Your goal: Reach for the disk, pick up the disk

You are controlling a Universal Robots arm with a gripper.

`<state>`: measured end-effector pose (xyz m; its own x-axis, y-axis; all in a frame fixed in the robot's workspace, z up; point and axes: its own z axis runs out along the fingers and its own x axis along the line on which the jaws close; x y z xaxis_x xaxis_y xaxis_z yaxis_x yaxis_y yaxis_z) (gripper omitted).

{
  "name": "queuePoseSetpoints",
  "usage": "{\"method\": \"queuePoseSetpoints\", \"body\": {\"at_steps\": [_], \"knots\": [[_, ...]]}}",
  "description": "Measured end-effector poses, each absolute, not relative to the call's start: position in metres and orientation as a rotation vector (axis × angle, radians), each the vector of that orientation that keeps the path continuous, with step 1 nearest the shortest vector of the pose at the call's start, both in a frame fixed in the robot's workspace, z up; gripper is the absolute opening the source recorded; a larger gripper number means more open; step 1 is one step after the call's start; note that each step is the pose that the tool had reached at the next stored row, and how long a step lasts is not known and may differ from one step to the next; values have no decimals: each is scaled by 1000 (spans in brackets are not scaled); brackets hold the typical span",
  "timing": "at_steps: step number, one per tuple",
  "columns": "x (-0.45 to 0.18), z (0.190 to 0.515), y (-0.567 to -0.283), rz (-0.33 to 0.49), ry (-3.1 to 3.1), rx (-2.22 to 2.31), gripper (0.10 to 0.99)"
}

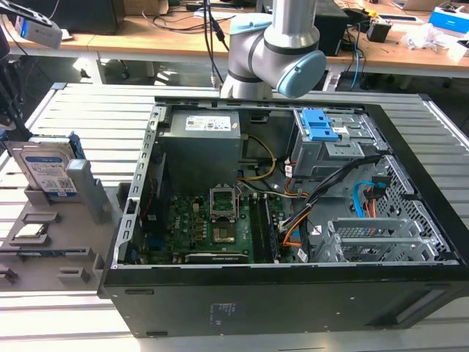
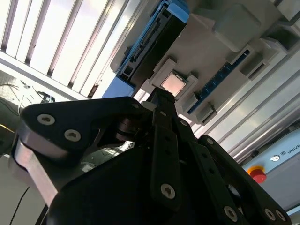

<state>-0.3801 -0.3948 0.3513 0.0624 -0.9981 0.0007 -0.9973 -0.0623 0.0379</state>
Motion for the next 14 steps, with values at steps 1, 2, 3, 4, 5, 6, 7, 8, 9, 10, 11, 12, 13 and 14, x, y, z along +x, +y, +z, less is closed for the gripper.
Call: {"method": "queuePoseSetpoints", "body": {"at_steps": [1, 2, 3, 4, 5, 6, 7, 8, 9, 10, 11, 12, 13, 14], "knots": [[-380, 351, -395, -40, -2150, 2252, 106], [-380, 351, -395, -40, -2165, 2238, 106], [-380, 351, -395, -40, -2185, 2218, 106], [-380, 351, -395, -40, -2200, 2204, 106], [-380, 351, -395, -40, -2221, 2183, 106], [-380, 351, -395, -40, -2243, 2160, 106], [-380, 351, -395, -40, -2256, 2146, 106], [-380, 351, -395, -40, -2273, 2128, 106], [-380, 351, -395, -40, -2290, 2110, 106], [-380, 351, -395, -40, -2302, 2097, 106], [-380, 351, -395, -40, -2320, 2077, 106], [-380, 351, -395, -40, -2321, 2075, 106], [-380, 351, -395, -40, -2321, 2075, 106], [-380, 351, -395, -40, -2321, 2075, 106]]}}
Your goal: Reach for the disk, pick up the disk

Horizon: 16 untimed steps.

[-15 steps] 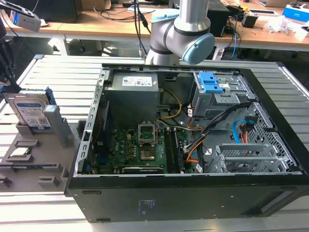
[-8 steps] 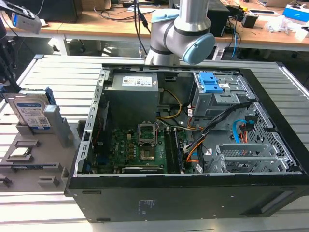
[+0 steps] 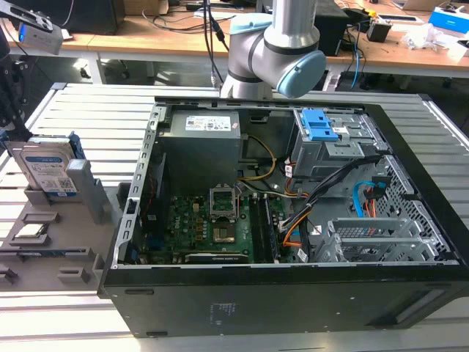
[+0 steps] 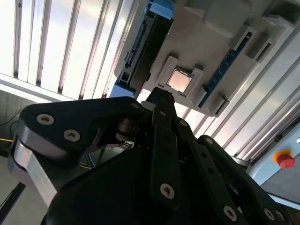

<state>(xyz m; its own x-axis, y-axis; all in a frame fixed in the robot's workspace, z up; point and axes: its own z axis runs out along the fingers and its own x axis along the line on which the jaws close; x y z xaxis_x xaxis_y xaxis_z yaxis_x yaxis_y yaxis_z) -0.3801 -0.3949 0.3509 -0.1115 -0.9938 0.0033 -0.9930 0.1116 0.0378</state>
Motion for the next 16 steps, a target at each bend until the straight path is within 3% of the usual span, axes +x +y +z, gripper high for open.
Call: {"method": "queuePoseSetpoints", "body": {"at_steps": [4, 7, 8, 11, 16], "knots": [[-380, 351, -395, -40, -2321, 2075, 114], [-380, 351, -395, -40, -2321, 2075, 294], [-380, 351, -395, -40, -2321, 2075, 294], [-380, 351, -395, -40, -2321, 2075, 537], [-380, 351, -388, -40, -2321, 2075, 600]]}}
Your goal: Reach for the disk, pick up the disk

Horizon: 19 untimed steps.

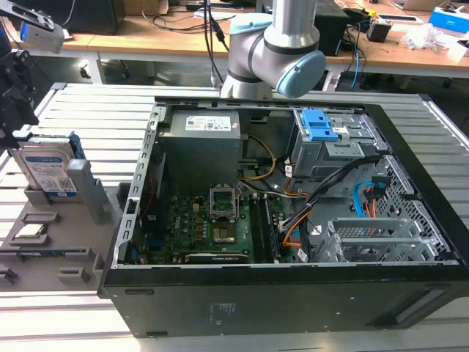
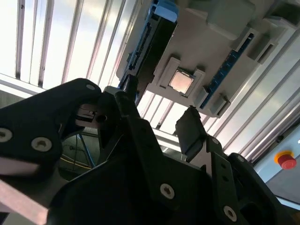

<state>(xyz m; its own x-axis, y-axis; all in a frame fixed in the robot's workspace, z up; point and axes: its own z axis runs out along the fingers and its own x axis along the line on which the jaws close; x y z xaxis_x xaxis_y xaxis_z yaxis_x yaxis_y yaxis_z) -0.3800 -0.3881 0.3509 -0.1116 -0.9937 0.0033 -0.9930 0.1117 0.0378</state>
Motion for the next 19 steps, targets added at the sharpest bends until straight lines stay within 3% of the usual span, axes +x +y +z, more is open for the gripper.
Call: {"method": "queuePoseSetpoints", "body": {"at_steps": [5, 19], "knots": [[-382, 349, -373, -40, -2319, 2078, 600], [-390, 317, -372, -39, -2259, 2142, 600]]}}
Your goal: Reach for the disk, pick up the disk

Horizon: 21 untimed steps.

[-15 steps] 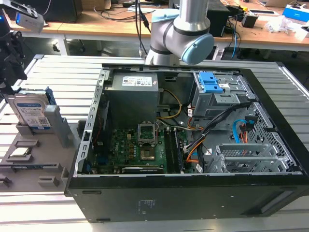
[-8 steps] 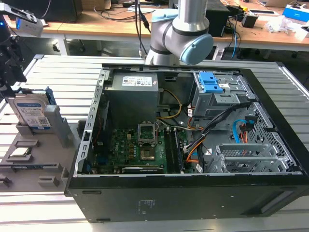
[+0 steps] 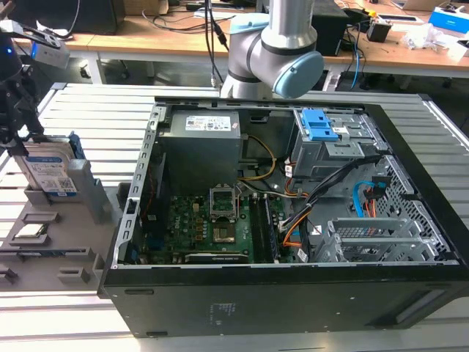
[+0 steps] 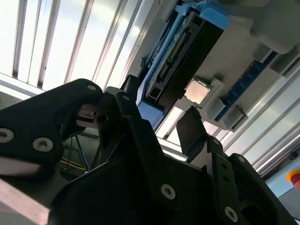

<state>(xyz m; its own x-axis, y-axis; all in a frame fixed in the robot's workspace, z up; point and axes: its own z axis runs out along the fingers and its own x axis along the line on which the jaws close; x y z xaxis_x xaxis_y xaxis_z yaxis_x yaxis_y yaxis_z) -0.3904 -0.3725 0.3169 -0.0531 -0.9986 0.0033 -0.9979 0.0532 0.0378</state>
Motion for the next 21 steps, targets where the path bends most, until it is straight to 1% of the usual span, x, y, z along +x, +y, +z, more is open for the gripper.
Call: {"method": "queuePoseSetpoints", "body": {"at_steps": [10, 16, 18, 21], "knots": [[-395, 293, -370, -39, -2259, 2142, 600], [-395, 291, -370, -39, -2259, 2142, 600], [-395, 291, -370, -39, -2259, 2142, 584], [-395, 291, -370, -39, -2259, 2142, 396]]}}
